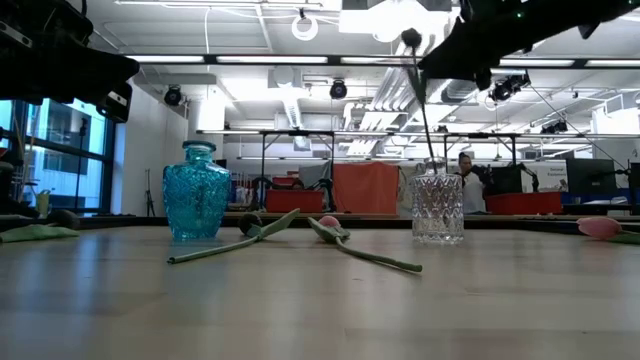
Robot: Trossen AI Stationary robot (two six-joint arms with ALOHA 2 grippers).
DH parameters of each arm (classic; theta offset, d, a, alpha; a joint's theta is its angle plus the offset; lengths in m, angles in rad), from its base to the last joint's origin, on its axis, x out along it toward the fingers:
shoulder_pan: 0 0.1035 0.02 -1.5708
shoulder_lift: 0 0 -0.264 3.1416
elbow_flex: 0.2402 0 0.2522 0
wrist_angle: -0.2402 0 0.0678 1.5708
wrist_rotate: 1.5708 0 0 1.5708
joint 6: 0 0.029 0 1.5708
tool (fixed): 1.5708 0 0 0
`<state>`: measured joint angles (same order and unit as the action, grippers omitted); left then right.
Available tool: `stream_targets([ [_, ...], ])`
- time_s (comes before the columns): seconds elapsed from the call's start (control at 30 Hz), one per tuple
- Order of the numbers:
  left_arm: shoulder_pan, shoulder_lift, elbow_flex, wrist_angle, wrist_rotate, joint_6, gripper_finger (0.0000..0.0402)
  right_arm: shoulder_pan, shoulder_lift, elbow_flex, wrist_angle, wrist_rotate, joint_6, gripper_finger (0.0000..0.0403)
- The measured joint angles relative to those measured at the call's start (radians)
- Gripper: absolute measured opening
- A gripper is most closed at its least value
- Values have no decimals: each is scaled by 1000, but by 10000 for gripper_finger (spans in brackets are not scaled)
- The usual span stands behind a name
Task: Sort flowers into vase by color
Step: Put the right black flower into the transparent vase, then put the left black flower into the blue vase
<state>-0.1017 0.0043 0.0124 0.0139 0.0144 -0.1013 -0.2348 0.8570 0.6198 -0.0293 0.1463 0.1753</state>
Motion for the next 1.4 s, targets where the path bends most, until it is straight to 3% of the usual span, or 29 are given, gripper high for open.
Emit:
stream_targets([
  [0.2,0,0,0,0,0,0,1,0,0,97,-268,-26,8,199],
  [0.37,0,0,0,0,0,0,1,0,0,181,-576,-97,27,232],
  [0.57,0,0,0,0,0,0,1,0,0,200,-814,-120,172,236],
  [0.83,0,0,0,1,-1,-3,1,0,0,200,-965,-145,290,236],
  [0.97,0,0,0,44,-93,-66,1,0,0,200,-1056,-152,408,236],
  [1.2,0,0,0,159,-165,-286,1,-1,17,200,-1197,-173,633,236],
  [1.4,1,0,0,276,-360,-397,1,-28,123,201,-1251,-257,648,236],
])
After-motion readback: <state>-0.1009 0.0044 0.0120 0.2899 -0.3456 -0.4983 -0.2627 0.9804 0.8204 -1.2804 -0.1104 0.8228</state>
